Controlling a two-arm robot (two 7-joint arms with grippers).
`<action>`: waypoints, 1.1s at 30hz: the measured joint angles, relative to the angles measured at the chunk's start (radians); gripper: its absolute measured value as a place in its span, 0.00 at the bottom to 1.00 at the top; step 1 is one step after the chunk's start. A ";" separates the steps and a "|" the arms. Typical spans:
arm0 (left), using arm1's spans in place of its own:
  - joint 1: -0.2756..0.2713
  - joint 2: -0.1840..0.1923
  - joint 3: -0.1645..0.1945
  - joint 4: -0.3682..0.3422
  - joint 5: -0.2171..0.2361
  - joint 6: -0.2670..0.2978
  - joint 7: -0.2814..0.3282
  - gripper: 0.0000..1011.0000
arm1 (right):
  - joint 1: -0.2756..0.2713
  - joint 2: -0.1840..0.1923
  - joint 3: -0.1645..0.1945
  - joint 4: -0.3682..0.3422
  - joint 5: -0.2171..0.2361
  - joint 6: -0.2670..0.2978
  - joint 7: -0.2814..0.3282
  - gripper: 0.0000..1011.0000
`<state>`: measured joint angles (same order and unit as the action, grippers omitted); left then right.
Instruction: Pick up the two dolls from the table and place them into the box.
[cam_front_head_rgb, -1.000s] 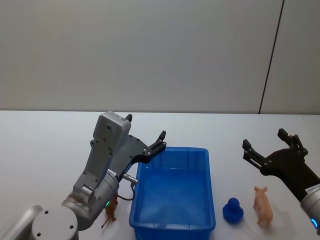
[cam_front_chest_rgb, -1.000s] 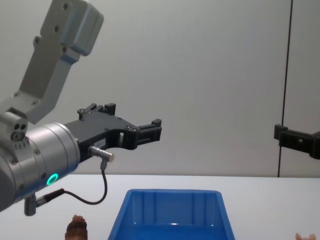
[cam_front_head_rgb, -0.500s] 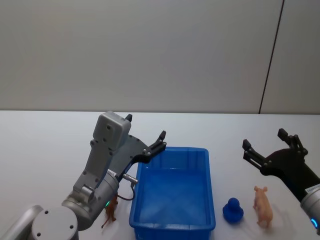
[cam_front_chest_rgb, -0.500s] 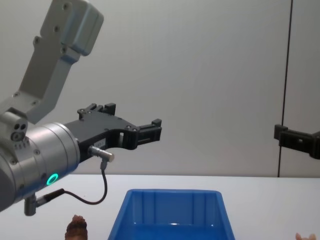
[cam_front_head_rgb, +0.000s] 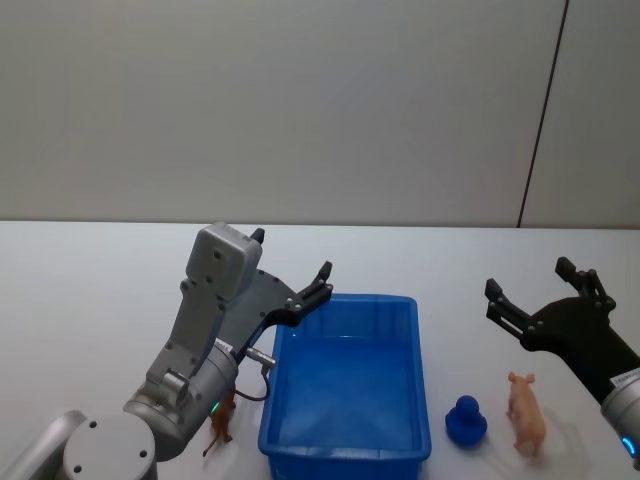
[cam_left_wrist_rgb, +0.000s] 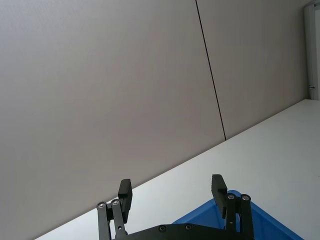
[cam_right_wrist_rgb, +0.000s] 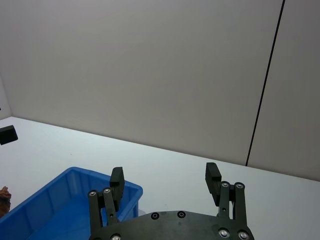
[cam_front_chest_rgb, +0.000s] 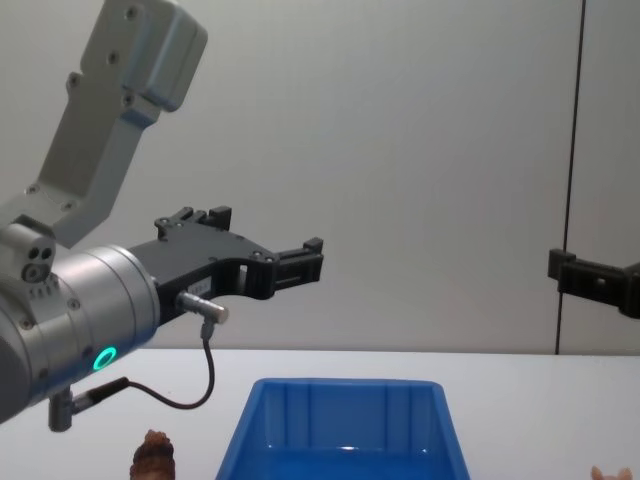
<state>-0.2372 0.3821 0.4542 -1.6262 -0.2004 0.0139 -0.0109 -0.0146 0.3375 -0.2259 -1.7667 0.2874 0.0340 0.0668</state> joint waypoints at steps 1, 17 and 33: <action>0.000 0.000 0.000 0.000 0.000 0.000 0.000 0.99 | 0.000 0.000 0.000 0.000 0.000 0.000 0.000 0.99; 0.000 0.000 0.000 0.000 0.000 0.000 0.000 0.99 | 0.002 -0.008 -0.002 0.009 -0.008 0.028 -0.006 0.99; 0.000 0.000 0.000 0.000 0.000 0.000 0.000 0.99 | 0.016 -0.041 -0.018 0.051 -0.053 0.153 -0.062 0.99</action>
<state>-0.2372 0.3821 0.4542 -1.6262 -0.2004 0.0138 -0.0109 0.0015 0.2963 -0.2443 -1.7161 0.2346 0.1873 0.0045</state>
